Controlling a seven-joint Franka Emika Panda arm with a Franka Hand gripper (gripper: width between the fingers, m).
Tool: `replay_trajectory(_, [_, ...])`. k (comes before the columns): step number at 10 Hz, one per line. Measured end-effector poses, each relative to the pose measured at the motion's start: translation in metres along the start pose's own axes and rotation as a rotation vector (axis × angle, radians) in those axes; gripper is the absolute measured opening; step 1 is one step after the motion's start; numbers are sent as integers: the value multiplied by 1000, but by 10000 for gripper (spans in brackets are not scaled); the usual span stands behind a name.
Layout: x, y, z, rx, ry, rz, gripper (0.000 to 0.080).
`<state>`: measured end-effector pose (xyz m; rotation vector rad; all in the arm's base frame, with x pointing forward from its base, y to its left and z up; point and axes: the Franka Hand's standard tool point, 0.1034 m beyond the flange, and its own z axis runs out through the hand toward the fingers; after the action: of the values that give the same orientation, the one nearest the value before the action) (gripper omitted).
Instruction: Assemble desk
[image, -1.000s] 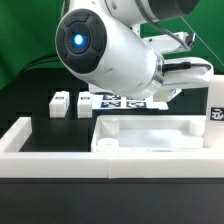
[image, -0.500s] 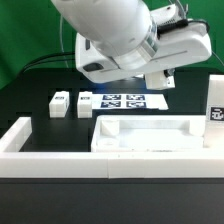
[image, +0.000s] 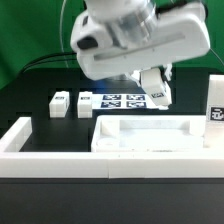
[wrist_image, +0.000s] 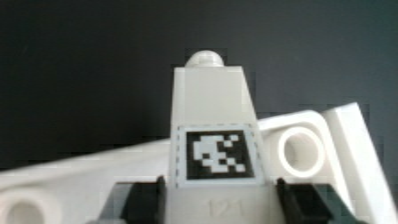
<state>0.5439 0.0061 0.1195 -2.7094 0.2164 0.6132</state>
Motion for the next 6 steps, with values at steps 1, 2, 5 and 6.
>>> replay_trajectory(1, [8, -2, -14, -10, 76, -9, 288])
replay_trajectory(2, [10, -5, -25, -13, 138, -16, 288])
replay_trajectory(5, [19, 2, -27, -37, 311, -2, 288])
replay_trajectory(6, [22, 7, -28, -59, 386, -9, 288])
